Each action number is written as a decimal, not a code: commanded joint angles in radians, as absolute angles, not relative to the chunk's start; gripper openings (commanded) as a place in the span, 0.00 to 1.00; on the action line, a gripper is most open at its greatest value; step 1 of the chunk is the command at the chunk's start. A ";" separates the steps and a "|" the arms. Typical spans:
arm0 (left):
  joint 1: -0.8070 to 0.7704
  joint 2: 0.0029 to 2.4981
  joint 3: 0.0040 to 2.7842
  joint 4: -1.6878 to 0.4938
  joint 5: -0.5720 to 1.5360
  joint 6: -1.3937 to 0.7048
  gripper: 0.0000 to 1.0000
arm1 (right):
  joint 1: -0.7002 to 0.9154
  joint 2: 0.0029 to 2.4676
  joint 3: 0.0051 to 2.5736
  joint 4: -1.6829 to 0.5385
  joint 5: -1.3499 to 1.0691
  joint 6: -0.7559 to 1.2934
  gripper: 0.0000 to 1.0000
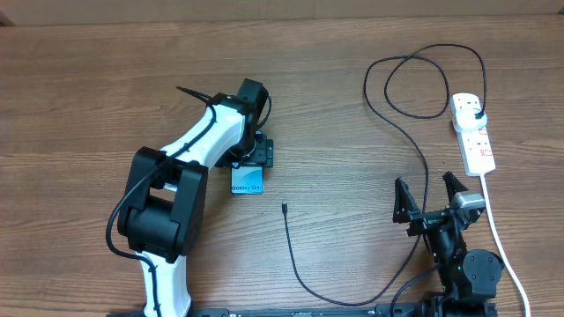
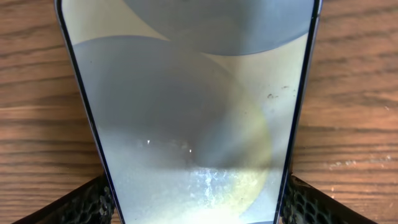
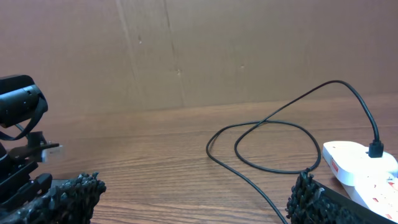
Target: Plug charger to phone and switch on socket
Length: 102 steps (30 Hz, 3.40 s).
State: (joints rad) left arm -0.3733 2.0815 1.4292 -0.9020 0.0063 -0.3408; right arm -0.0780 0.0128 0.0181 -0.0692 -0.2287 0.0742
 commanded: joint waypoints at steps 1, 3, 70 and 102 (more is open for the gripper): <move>-0.412 2.155 1.375 -0.887 0.123 -0.287 0.87 | -0.078 0.005 0.008 -0.064 -0.226 0.074 1.00; -0.413 2.155 1.375 -0.885 0.123 -0.288 0.94 | -0.078 0.005 0.008 -0.064 -0.226 0.074 1.00; -0.374 2.155 1.375 -0.889 0.015 -0.425 0.99 | -0.078 0.005 0.008 -0.064 -0.226 0.074 1.00; -0.374 2.155 1.375 -0.891 0.020 -0.418 0.83 | -0.078 0.005 0.008 -0.064 -0.226 0.073 1.00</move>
State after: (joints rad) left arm -0.3836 2.0815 1.4273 -0.8940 -0.0170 -0.4198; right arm -0.0776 0.0128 0.0181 -0.0692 -0.2279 0.0742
